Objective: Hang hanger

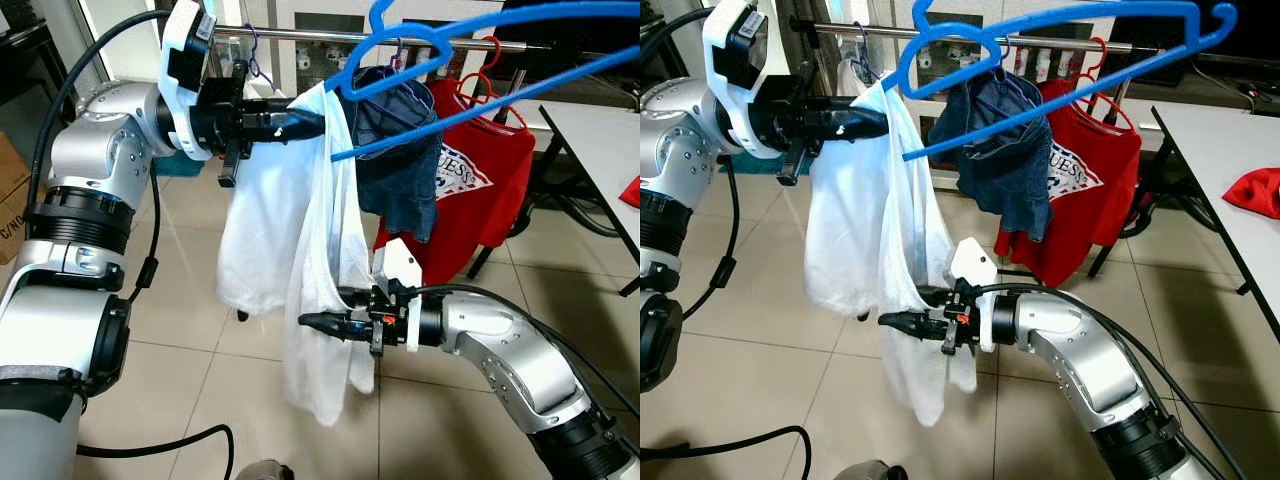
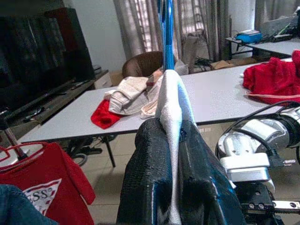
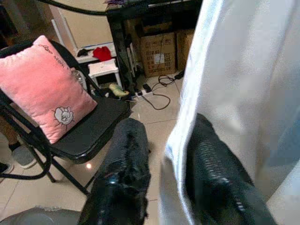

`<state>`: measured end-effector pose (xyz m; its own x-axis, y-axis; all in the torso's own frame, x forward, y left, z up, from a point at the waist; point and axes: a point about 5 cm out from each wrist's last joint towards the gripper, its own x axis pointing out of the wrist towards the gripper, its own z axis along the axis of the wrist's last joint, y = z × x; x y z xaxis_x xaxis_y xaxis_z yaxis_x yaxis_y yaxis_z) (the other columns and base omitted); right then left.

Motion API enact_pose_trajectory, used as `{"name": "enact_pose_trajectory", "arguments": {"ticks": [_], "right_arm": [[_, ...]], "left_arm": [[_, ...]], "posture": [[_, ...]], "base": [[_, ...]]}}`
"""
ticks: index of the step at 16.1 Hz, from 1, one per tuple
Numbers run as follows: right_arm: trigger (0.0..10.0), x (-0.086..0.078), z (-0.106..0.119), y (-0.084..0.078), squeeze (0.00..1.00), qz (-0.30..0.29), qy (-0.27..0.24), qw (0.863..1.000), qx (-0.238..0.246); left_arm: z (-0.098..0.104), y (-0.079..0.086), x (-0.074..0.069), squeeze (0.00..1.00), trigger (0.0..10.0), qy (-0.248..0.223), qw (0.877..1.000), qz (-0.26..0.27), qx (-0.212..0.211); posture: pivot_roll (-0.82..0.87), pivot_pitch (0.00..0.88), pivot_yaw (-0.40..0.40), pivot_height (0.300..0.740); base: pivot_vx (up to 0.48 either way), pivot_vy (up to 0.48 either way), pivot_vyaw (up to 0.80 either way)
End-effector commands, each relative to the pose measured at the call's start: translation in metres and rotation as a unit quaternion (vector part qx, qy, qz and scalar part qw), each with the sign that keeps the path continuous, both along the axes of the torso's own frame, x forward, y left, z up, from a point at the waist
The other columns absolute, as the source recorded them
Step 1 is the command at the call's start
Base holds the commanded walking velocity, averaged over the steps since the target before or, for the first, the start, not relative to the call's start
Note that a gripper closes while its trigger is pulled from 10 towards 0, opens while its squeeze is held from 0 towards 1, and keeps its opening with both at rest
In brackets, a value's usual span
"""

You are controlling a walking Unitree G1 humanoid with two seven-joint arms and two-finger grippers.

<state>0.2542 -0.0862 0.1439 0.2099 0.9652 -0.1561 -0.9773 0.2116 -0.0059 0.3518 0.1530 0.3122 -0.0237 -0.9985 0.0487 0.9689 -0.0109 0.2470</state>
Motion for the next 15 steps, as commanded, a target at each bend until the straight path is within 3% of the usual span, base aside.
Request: {"name": "enact_pose_trajectory", "arguments": {"ticks": [1,9,15], "right_arm": [[0.0,0.002,0.003,-0.001,0.0,0.004,-0.01,1.0,-0.003],[0.0,-0.001,-0.002,-0.023,0.0,-0.013,0.007,1.0,-0.009],[0.0,0.013,0.001,-0.044,0.0,-0.089,-0.008,0.996,-0.007]], "left_arm": [[0.015,0.002,-0.001,0.0,0.0,-0.028,1.0,0.006,-0.006],[0.011,0.016,0.002,0.0,0.0,-0.025,0.999,0.038,0.003],[0.0,0.02,-0.001,0.0,0.0,-0.024,0.999,0.041,0.028]], "posture": [[-0.06,0.0,0.027,0.74],[-0.07,0.0,0.037,0.74],[-0.07,0.0,0.035,0.74]], "base": [[0.0,0.0,0.0],[0.0,0.0,0.0],[0.0,0.0,0.0]]}}
